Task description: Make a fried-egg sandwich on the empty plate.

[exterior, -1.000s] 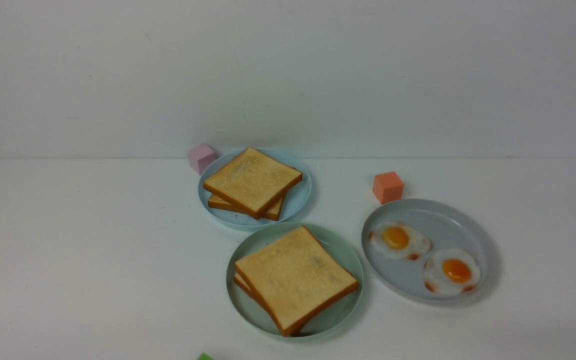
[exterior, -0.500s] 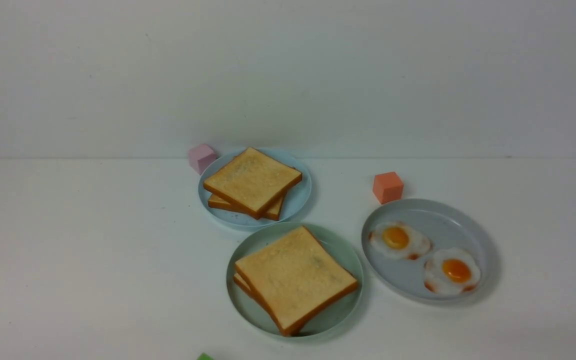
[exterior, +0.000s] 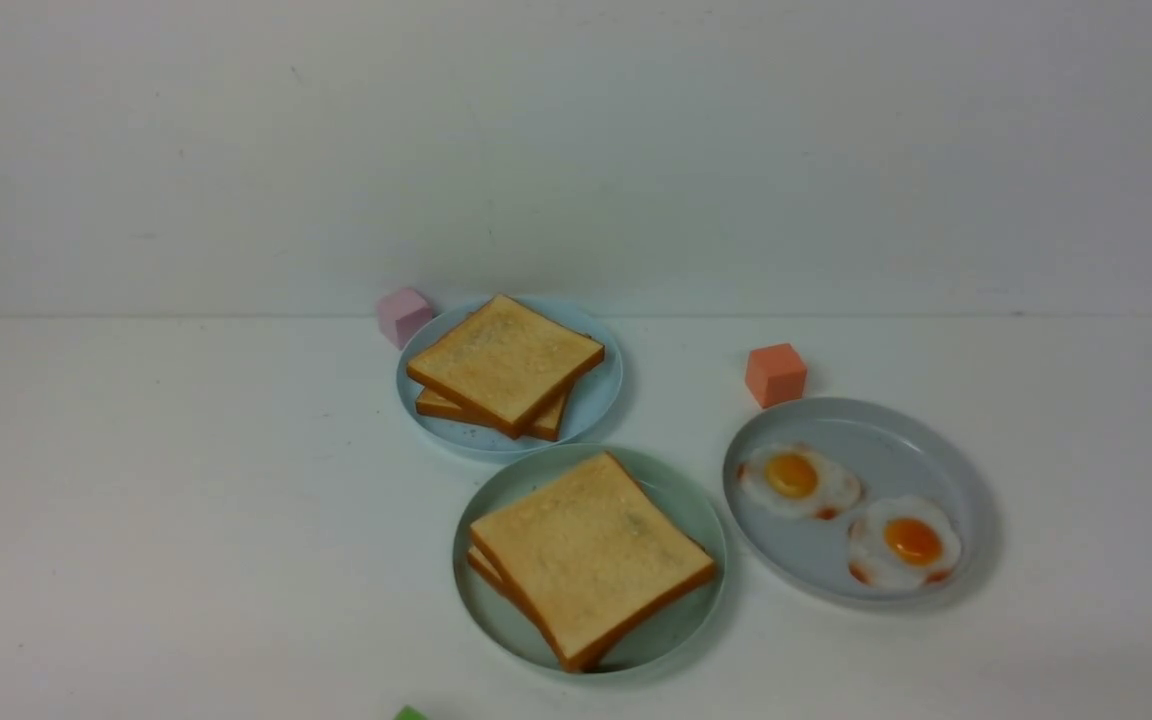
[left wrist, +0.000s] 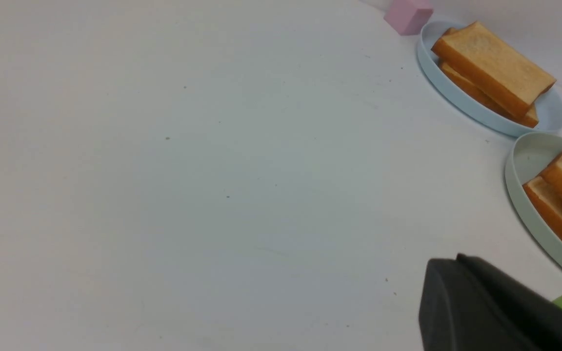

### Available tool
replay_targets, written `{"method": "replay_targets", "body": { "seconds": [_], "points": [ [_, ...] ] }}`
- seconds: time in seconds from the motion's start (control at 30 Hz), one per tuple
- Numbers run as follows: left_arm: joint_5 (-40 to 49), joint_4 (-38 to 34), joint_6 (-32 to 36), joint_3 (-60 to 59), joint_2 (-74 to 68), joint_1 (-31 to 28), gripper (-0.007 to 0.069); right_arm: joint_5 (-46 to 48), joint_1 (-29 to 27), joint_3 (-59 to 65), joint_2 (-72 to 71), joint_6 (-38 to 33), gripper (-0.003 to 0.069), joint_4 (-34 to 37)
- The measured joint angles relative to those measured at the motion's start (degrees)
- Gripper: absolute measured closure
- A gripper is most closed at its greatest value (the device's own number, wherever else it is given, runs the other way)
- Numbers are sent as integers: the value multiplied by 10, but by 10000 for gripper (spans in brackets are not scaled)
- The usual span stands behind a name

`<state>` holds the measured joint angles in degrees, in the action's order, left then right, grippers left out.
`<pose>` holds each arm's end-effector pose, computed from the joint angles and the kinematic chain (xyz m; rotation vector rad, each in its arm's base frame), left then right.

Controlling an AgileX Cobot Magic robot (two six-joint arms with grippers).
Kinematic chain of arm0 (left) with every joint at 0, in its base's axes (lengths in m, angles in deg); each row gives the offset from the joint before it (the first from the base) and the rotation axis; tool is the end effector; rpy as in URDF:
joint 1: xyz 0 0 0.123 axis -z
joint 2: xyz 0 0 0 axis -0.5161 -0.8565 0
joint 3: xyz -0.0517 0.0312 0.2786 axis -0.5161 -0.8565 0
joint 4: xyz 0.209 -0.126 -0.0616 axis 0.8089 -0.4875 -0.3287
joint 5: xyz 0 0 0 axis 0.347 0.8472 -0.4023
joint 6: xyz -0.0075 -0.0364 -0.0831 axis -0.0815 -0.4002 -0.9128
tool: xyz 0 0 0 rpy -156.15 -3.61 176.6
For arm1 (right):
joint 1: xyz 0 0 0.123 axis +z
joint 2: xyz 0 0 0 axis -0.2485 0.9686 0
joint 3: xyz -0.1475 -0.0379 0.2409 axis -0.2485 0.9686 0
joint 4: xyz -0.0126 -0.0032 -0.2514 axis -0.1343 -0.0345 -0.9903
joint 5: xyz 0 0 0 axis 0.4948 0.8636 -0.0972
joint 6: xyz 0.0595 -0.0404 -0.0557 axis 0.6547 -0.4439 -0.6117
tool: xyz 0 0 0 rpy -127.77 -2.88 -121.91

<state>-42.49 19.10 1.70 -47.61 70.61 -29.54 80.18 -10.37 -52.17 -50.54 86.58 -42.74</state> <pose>0.0521 -0.0051 0.1687 -0.3216 1.8733 -0.3261 0.0518 0.0046 0.1735 -0.0476 1.8791 0.0782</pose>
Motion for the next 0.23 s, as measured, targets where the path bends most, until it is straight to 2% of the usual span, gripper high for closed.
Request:
{"method": "replay_targets", "body": {
  "seconds": [0.23],
  "points": [
    [0,0,0,0,0,0,630,0,0,0,0,0,567,0]
  ]
}}
